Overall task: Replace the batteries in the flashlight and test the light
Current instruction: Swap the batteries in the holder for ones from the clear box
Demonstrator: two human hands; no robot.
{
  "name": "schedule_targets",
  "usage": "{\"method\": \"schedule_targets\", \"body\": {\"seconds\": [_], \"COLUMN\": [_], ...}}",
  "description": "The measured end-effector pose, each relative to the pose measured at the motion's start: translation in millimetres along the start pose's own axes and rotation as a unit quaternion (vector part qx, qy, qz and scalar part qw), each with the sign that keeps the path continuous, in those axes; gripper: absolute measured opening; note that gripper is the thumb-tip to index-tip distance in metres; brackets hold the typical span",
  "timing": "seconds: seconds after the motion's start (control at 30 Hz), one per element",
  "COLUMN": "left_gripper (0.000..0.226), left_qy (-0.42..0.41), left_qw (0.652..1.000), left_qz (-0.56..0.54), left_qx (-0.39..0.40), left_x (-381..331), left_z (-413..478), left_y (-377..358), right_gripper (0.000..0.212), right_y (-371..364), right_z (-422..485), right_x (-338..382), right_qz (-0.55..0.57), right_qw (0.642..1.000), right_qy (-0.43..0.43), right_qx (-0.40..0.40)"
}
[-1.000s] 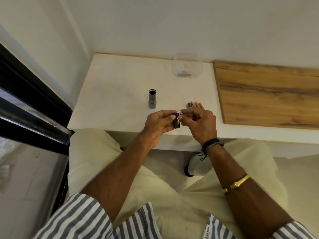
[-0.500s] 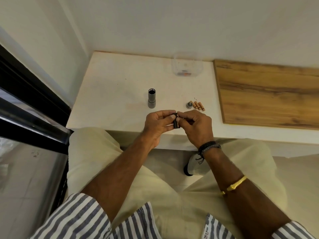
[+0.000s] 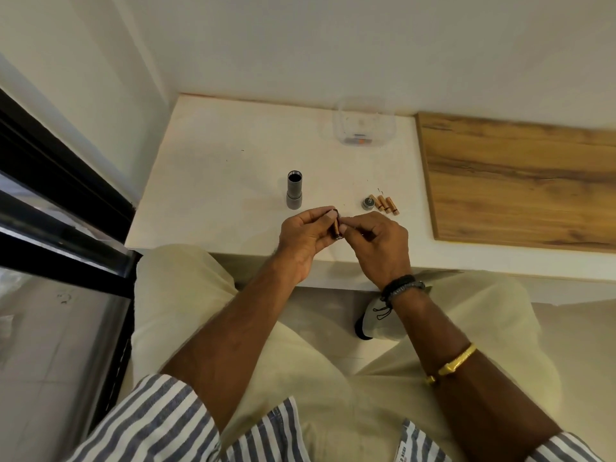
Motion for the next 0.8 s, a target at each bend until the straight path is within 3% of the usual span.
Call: {"method": "schedule_targets", "body": {"seconds": [0.2,0.37,0.57,0.8], "left_gripper": [0.026,0.023,0.024,0.027], "left_qy": [0.054,0.062,0.069,0.092], "left_qw": [0.998,0.992,0.986,0.984], "left_qz": [-0.044,-0.104,-0.150,-0.151], "left_qx": [0.003,0.023,0.025,0.020], "left_x": [1.4,5.8,15.1,16.3], "left_z": [28.9,21.2,8.3,21.7], "left_y": [2.5,4.3,6.4,1.8], "right_gripper": [0.013,0.010,0.011,0.016], "right_y": [-3.0,8.8,25.0,21.9], "right_z": [33.0,73.2,127.4,209.2], "right_x": [-61.9,-72.5,-82.3,-105.2], "right_qz": [0.159,0.184,0.095,-0.119], "right_qw": [0.966,0.954,0.978,0.987], "right_qy": [-0.180,-0.202,-0.163,-0.109], "right_qx": [-0.096,-0.123,-0.090,0.015]}}
Point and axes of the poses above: each hand's wrist, its own z-axis towards the middle knuckle, its own y-axis out of the back of the hand, x = y × z, the point moved 7 cm from there along z, towards the middle knuckle, and after that the axes turned 14 degrees about y, right-handed, at the moved point
